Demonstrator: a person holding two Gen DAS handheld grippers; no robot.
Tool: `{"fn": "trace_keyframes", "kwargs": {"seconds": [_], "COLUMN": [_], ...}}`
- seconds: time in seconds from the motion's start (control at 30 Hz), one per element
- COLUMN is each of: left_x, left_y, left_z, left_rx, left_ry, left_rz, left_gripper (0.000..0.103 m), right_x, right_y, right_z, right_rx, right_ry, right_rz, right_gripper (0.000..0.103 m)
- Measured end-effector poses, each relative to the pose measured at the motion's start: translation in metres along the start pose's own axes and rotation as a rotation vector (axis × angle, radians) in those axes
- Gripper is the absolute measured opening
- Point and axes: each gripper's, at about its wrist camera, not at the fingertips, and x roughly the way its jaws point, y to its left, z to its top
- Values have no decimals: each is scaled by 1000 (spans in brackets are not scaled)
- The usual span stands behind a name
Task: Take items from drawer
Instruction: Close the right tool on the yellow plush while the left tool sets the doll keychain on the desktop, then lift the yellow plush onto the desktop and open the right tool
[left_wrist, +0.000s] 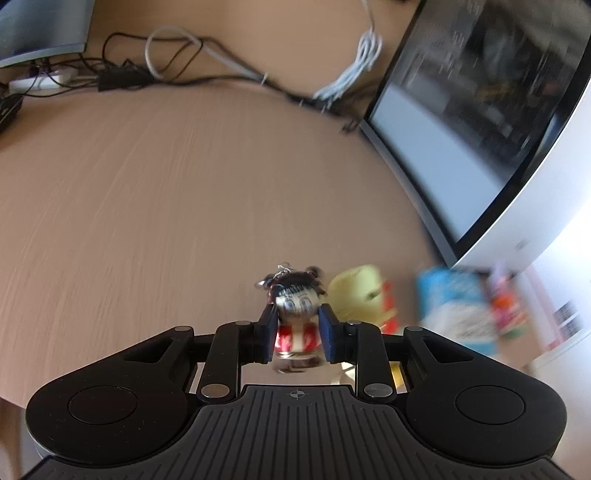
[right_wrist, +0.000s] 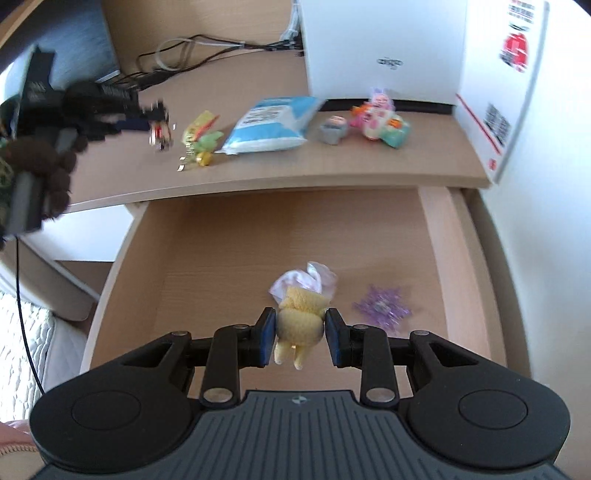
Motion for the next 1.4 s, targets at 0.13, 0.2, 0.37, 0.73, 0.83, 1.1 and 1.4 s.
{"fn": "trace_keyframes", "kwargs": {"seconds": [0.13, 0.2, 0.37, 0.73, 0.83, 1.1, 1.4], "left_x": [-4, -15, -61, -97, -104, -117, -106], "left_y": [-3, -3, -9, -47, -54, -38, -58], "left_z": [-4, -4, -17, -107, -126, -142, -146], "left_rx": [14, 0, -20, 87, 126, 63, 98], "left_ry": [-49, -79, -135, 55, 101, 113, 148], "left_rz": [31, 24, -12, -171, -184, -76, -108], "left_gripper": [30, 30, 30, 30, 30, 30, 30], "right_x": [-4, -5, -2, 28, 50, 104, 68], "right_y": [-4, -7, -12, 27, 43, 69, 30], "right_z": [-5, -6, 5, 118, 151, 189, 129], "right_rx": [25, 33, 41, -137, -169, -145, -114], "right_ry": [-2, -4, -29, -179, -195, -203, -212], "right_rz": [-24, -30, -8, 105, 151, 205, 166], "right_gripper": [28, 28, 28, 28, 28, 49, 82]}}
